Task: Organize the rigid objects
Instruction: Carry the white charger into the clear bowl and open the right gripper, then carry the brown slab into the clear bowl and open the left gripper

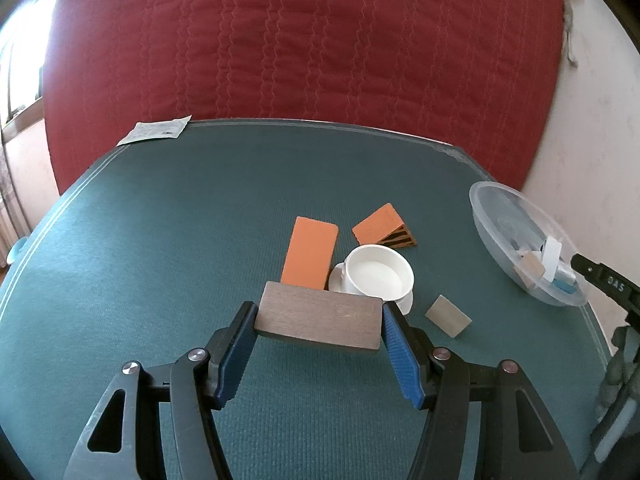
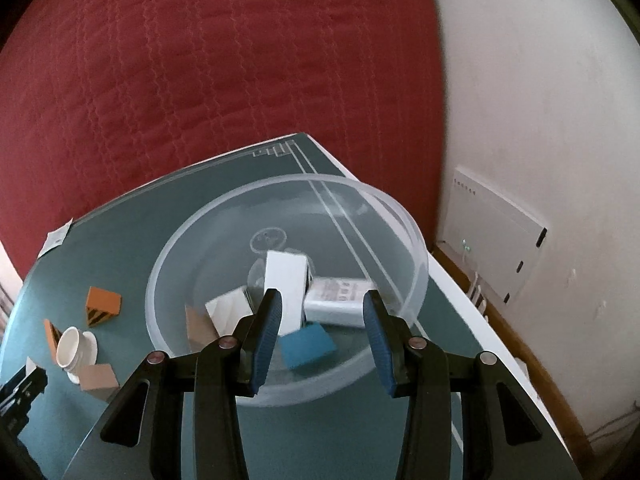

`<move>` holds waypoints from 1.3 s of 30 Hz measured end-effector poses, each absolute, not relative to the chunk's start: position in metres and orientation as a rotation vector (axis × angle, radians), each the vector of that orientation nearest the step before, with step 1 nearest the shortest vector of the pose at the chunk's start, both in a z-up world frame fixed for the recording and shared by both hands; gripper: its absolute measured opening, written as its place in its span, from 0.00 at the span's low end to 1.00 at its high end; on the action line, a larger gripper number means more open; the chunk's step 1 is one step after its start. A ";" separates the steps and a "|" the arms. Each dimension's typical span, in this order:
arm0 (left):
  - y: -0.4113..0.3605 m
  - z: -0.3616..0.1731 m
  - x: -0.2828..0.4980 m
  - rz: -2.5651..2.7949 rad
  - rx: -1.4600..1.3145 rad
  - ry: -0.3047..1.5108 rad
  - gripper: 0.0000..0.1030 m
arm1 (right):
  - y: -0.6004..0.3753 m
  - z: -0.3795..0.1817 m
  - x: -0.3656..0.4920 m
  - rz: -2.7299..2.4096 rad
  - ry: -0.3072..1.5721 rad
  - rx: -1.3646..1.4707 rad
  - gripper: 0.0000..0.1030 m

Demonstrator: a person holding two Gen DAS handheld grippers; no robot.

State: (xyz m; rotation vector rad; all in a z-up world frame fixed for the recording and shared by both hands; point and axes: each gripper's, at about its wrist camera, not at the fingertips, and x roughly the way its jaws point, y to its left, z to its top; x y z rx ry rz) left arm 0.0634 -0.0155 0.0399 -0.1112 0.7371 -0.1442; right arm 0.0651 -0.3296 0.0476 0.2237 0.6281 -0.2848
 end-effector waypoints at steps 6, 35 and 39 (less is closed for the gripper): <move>-0.017 0.038 0.063 -0.143 -0.095 0.735 0.63 | -0.332 0.051 0.043 -0.280 0.595 0.241 0.43; -0.102 0.075 0.072 -0.274 -0.015 0.715 0.63 | -0.370 0.037 -0.005 -0.273 0.563 0.336 0.49; -0.129 0.077 0.076 -0.322 0.027 0.727 0.63 | -0.369 0.036 -0.005 -0.271 0.562 0.352 0.49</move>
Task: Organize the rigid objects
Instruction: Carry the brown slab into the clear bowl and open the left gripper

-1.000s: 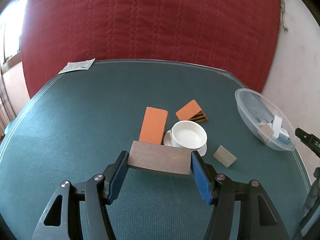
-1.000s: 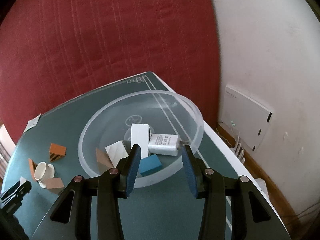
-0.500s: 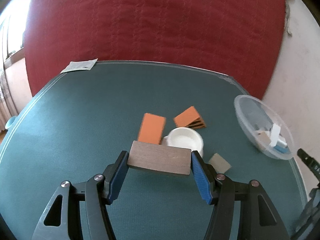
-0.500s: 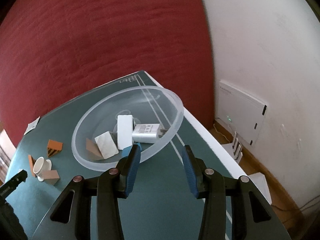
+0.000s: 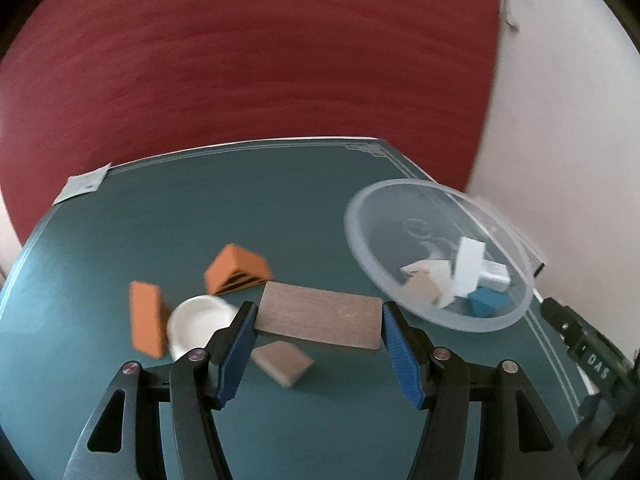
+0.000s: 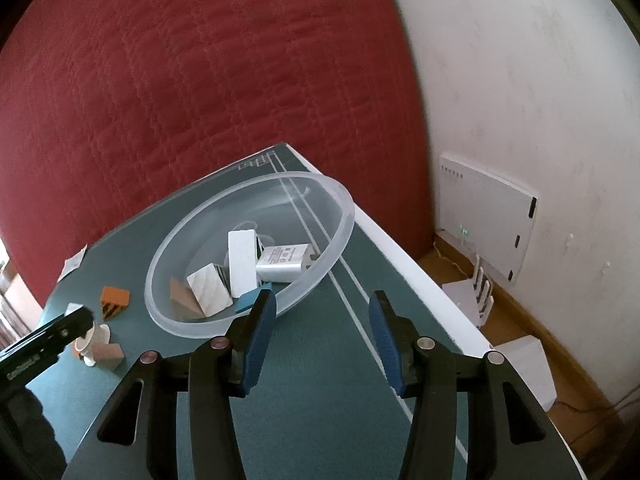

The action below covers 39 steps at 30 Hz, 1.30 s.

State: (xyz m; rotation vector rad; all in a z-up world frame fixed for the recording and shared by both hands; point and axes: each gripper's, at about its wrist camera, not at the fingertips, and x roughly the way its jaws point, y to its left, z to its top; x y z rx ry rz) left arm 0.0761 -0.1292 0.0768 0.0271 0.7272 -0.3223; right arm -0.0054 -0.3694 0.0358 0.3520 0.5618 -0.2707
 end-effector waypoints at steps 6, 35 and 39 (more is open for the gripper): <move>-0.161 0.077 0.085 -0.363 0.052 0.746 0.63 | -0.370 0.035 -0.006 -0.271 0.563 0.367 0.50; -0.211 0.076 0.104 -0.398 0.099 0.742 0.88 | -0.371 0.031 -0.008 -0.277 0.571 0.399 0.52; -0.207 0.071 0.105 -0.386 0.104 0.749 0.88 | -0.371 0.031 -0.008 -0.277 0.572 0.399 0.52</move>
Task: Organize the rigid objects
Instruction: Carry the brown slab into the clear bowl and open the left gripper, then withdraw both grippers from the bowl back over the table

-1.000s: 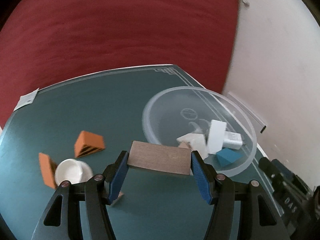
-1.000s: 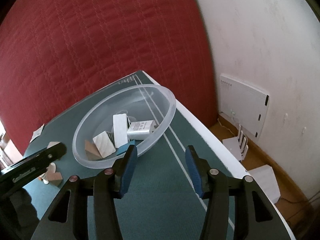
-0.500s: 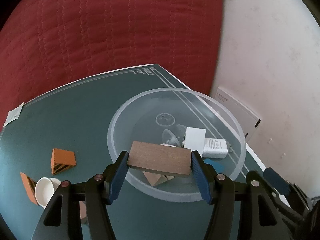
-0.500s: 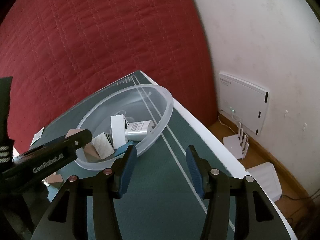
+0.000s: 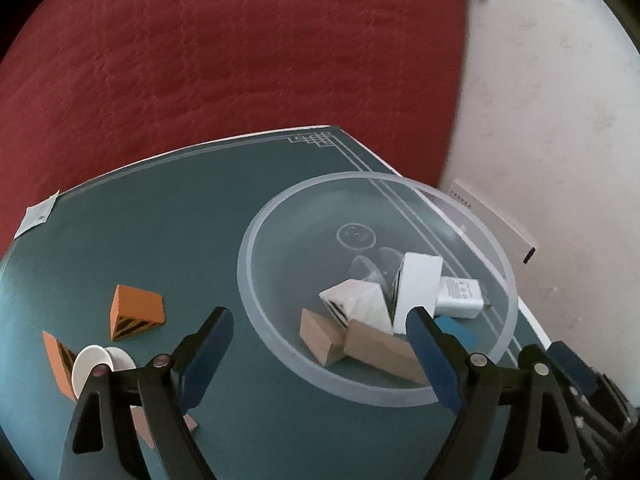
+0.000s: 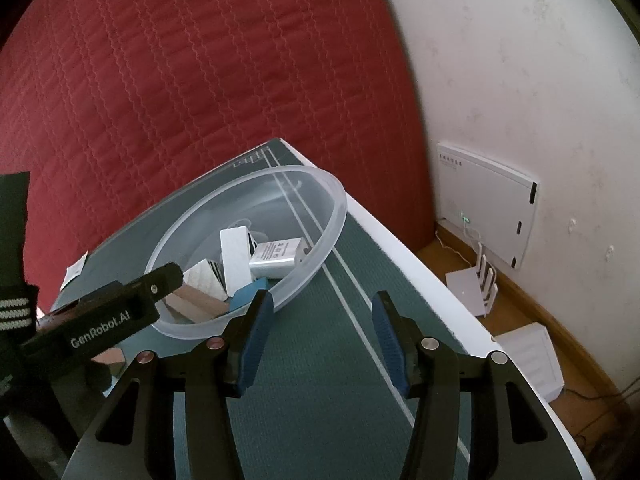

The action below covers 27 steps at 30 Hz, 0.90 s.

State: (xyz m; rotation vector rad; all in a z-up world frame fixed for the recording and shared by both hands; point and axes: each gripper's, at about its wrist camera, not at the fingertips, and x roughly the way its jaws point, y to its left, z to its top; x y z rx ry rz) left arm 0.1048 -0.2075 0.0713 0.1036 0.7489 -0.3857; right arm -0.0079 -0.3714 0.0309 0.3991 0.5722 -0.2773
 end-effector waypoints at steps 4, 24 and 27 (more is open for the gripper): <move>-0.206 0.067 0.103 -0.375 0.109 0.751 0.88 | -0.371 0.031 -0.008 -0.278 0.574 0.400 0.52; -0.177 0.061 0.092 -0.319 0.096 0.764 0.89 | -0.369 0.027 -0.008 -0.275 0.581 0.395 0.55; -0.172 0.062 0.089 -0.309 0.095 0.757 0.89 | -0.369 0.027 -0.008 -0.270 0.583 0.392 0.55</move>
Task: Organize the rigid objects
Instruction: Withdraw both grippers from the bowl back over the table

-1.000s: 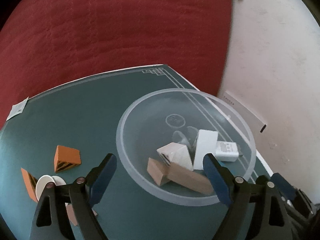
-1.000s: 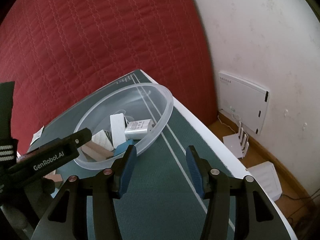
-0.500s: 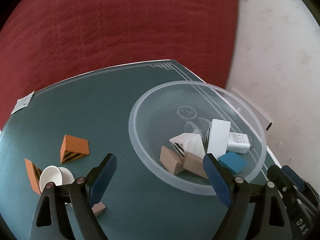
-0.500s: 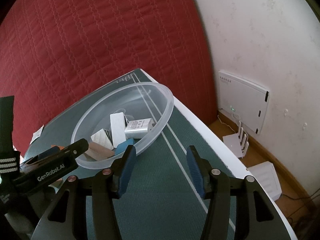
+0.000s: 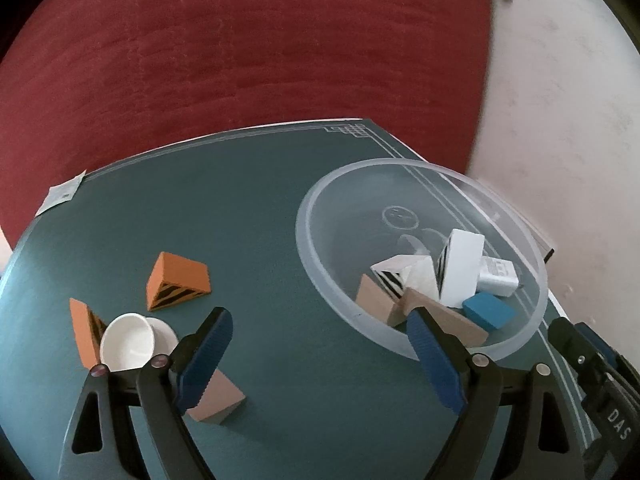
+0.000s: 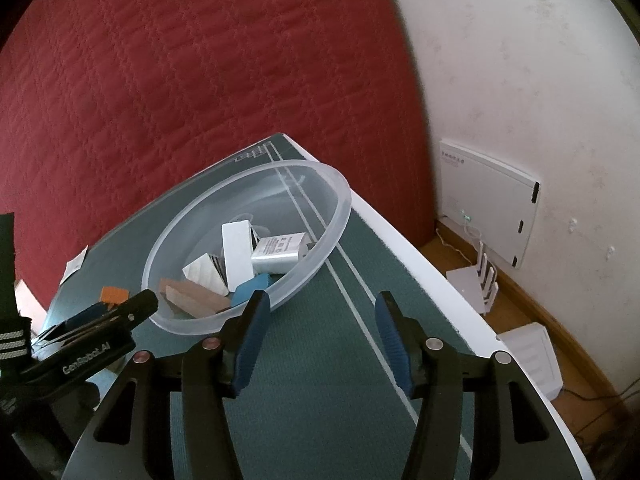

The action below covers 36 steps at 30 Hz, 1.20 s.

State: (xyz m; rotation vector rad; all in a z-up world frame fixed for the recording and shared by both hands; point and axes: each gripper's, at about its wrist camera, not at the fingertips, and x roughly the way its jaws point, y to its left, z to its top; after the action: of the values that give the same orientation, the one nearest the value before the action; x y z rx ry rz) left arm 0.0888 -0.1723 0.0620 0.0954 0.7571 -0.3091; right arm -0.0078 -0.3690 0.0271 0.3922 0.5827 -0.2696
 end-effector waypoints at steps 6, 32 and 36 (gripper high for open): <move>-0.160 0.066 0.084 -0.303 0.071 0.749 0.89 | -0.369 0.026 -0.006 -0.257 0.585 0.388 0.55; -0.028 0.062 0.058 -0.111 -0.031 0.739 0.89 | -0.361 0.028 -0.003 -0.213 0.585 0.365 0.60; -0.018 0.055 0.064 -0.086 -0.032 0.758 0.89 | -0.361 0.027 -0.003 -0.213 0.587 0.365 0.60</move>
State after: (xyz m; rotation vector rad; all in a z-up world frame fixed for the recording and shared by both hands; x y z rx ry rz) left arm 0.0641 -0.0176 0.0553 -0.0315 0.7576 -0.0857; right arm -0.0027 -0.3612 0.0275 0.3647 0.5865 -0.2127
